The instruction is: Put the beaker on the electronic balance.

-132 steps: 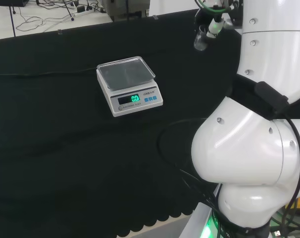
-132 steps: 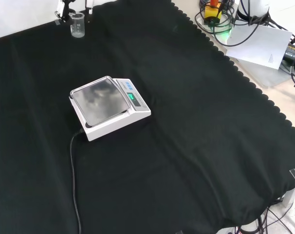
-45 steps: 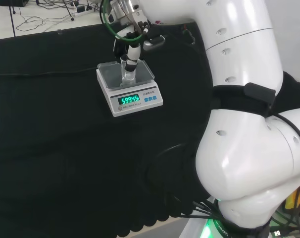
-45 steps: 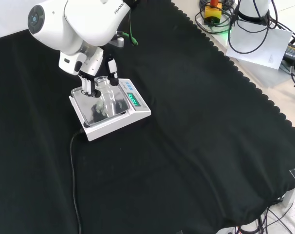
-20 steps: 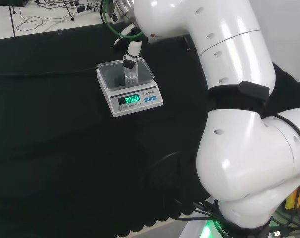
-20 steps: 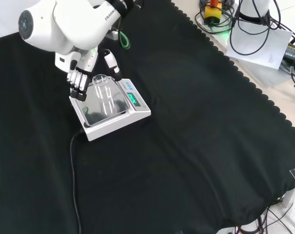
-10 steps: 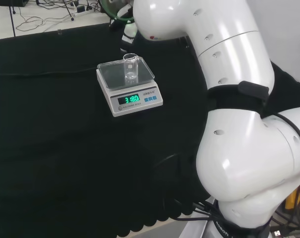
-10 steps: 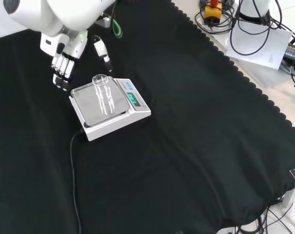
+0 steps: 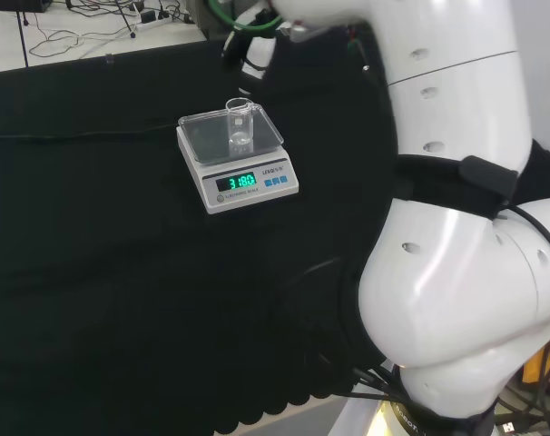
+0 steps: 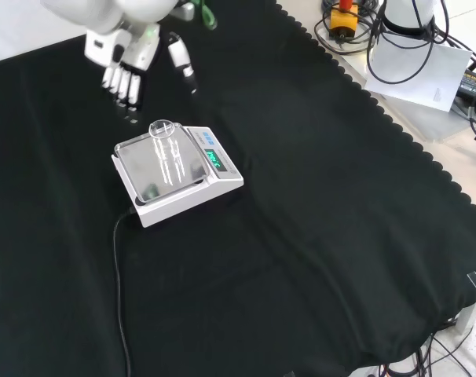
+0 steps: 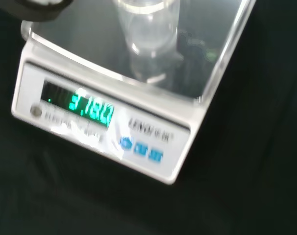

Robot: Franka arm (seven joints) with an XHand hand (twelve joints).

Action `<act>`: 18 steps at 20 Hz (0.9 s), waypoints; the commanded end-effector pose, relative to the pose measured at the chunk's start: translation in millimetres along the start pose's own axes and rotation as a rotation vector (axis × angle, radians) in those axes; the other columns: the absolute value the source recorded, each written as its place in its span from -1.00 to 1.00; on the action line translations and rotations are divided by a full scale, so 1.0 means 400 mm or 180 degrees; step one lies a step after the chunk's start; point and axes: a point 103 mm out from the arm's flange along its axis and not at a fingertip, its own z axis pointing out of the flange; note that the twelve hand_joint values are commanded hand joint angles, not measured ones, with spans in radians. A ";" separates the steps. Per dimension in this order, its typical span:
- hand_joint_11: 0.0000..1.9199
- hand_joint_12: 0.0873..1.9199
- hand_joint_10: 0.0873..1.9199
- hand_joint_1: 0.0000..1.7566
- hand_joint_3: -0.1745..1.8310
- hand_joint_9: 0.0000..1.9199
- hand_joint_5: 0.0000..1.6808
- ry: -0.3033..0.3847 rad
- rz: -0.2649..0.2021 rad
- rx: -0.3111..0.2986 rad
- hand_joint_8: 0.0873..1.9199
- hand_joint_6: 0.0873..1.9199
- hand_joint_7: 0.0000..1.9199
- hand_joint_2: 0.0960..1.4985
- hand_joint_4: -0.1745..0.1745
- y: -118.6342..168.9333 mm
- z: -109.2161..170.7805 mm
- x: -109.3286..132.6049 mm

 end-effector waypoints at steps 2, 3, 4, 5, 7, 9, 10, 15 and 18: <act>-0.94 0.60 -0.07 -0.28 -0.82 -0.83 -0.58 0.0127 0.0028 -0.0458 -0.38 -1.00 -0.85 0.06 -0.09 -0.389 0.201 -0.042; -0.94 0.60 -0.07 -0.28 -0.82 -0.83 -0.58 0.0150 0.0002 -0.0509 -0.37 -1.00 -0.85 0.07 -0.10 -0.409 0.213 -0.052; -0.94 0.60 -0.07 -0.29 -0.81 -0.82 -0.58 0.0164 -0.0018 -0.0554 -0.37 -1.00 -0.84 0.07 -0.10 -0.427 0.223 -0.057; -0.93 0.60 -0.07 -0.29 -0.81 -0.82 -0.57 0.0169 -0.0044 -0.0599 -0.36 -1.00 -0.84 0.07 -0.11 -0.444 0.234 -0.065; -0.93 0.60 -0.07 -0.29 -0.81 -0.81 -0.57 0.0189 -0.0072 -0.0680 -0.36 -1.00 -0.83 0.08 -0.12 -0.472 0.254 -0.076; -0.92 0.60 -0.07 -0.30 -0.81 -0.80 -0.56 0.0212 -0.0083 -0.0723 -0.35 -1.00 -0.83 0.09 -0.12 -0.492 0.268 -0.085; -0.92 0.59 -0.07 -0.30 -0.81 -0.80 -0.56 0.0218 -0.0081 -0.0731 -0.35 -1.00 -0.83 0.09 -0.12 -0.501 0.277 -0.096; -0.91 0.58 -0.08 -0.30 -0.81 -0.79 -0.55 0.0267 -0.0058 -0.0818 -0.34 -1.00 -0.83 0.09 -0.13 -0.513 0.288 -0.105; -0.91 0.58 -0.08 -0.30 -0.80 -0.79 -0.55 0.0304 -0.0054 -0.0831 -0.34 -1.00 -0.83 0.10 -0.13 -0.515 0.287 -0.115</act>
